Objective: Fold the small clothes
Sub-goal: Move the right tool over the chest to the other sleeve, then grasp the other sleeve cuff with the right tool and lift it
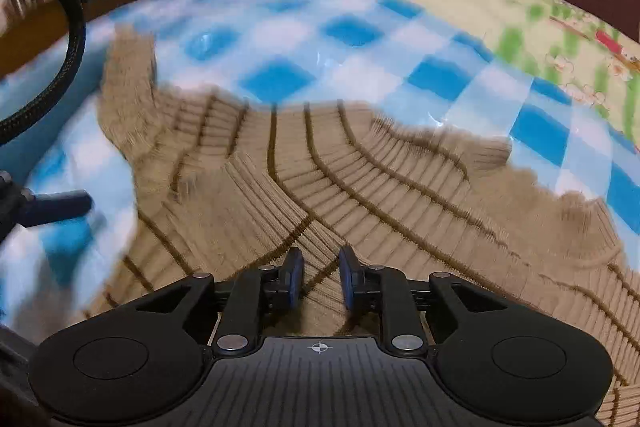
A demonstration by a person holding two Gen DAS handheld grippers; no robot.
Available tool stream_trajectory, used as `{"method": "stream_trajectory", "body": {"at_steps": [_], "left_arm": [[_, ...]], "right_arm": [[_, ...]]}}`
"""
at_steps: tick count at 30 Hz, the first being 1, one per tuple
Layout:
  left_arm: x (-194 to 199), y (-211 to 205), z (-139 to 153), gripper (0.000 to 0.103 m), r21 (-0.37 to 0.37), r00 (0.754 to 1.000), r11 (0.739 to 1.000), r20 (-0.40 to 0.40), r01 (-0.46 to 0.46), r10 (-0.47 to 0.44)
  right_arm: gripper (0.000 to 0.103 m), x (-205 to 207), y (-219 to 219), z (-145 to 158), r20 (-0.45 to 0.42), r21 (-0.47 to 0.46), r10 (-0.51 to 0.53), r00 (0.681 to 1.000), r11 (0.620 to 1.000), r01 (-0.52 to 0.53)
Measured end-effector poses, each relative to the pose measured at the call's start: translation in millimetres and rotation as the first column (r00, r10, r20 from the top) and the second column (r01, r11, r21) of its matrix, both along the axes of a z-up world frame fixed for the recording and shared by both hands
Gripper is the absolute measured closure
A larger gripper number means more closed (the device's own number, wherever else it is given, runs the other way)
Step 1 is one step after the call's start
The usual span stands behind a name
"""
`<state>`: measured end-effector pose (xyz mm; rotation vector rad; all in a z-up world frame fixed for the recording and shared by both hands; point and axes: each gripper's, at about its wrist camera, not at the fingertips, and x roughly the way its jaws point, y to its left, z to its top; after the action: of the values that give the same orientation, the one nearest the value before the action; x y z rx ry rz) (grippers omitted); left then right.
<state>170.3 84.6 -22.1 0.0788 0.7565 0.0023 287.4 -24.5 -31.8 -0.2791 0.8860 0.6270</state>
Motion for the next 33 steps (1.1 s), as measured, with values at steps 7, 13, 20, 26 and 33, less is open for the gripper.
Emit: {"method": "stream_trajectory", "body": {"at_steps": [7, 13, 20, 26, 33], "left_arm": [[-15.5, 26.5, 19.4, 0.002, -0.056, 0.996, 0.997, 0.058, -0.058, 0.061], [-24.1, 62.0, 23.7, 0.004, -0.139, 0.990, 0.982, 0.039, -0.129, 0.135], [-36.8, 102.9, 26.2, 0.004, -0.182, 0.972, 0.959, 0.052, -0.216, 0.229], [-37.0, 121.7, 23.5, 0.004, -0.168, 0.959, 0.950, 0.060, -0.262, 0.276], [-44.7, 124.1, 24.0, 0.004, -0.166, 0.955, 0.945, 0.044, -0.282, 0.293]], "right_arm": [[0.081, -8.4, 34.7, 43.3, 0.065, 0.040, 0.062, 0.996, 0.997, -0.065], [0.081, 3.3, 119.2, 67.7, 0.021, 0.079, 0.204, 0.979, 0.975, -0.205], [0.080, 15.2, 228.1, 69.7, 0.011, 0.062, 0.334, 0.942, 0.940, -0.334], [0.070, 30.9, 293.9, 47.8, -0.011, 0.020, 0.322, 0.947, 0.947, -0.321], [0.094, 30.1, 311.0, 30.6, 0.065, -0.106, 0.261, 0.963, 0.961, -0.254]]}}
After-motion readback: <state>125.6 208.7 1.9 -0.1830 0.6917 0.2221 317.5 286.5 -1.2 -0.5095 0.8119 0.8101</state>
